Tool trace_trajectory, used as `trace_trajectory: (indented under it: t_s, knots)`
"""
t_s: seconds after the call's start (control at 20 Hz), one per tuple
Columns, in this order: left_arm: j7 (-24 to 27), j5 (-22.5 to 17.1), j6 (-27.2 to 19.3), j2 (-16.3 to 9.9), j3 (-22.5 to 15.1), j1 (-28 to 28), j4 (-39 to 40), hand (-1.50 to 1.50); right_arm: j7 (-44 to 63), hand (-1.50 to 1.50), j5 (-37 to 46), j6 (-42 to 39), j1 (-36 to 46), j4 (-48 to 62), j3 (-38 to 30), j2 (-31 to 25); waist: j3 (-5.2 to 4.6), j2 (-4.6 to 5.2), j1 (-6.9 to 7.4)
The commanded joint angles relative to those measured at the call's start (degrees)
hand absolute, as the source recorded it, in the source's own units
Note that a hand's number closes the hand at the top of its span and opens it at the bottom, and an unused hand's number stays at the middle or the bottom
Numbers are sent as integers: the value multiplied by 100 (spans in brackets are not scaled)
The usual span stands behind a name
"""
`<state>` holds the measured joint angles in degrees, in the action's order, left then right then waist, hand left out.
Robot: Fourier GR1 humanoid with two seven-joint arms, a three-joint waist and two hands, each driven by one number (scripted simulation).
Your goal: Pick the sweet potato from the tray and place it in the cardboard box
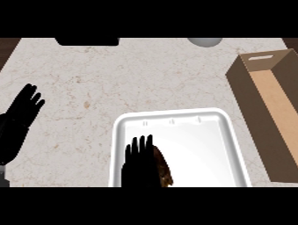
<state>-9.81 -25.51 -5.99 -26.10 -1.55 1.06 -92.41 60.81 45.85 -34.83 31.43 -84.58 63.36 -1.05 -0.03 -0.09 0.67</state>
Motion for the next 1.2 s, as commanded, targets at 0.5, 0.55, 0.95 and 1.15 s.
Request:
trace_trajectory:
  t_s: [0.5, 0.55, 0.95, 1.15]
  knots:
    - [-179, 294, 12, 172, 110, -37, -155, 0, 767, -150, 79, -389, -142, 277, -74, 100, 2, -2, -5]
    - [-182, 225, 37, 216, 120, -79, -297, 0, 347, -150, 436, -41, -286, 825, -46, 100, 3, 1, -12]
    - [-49, 499, 86, 481, 126, 42, 124, 0, 300, -150, 610, 223, -429, 943, -39, 100, 2, 12, -33]
    - [-404, 277, 339, 286, 428, -19, -295, 0, -15, -150, 722, 258, -444, 1114, -182, 100, 3, 7, -13]
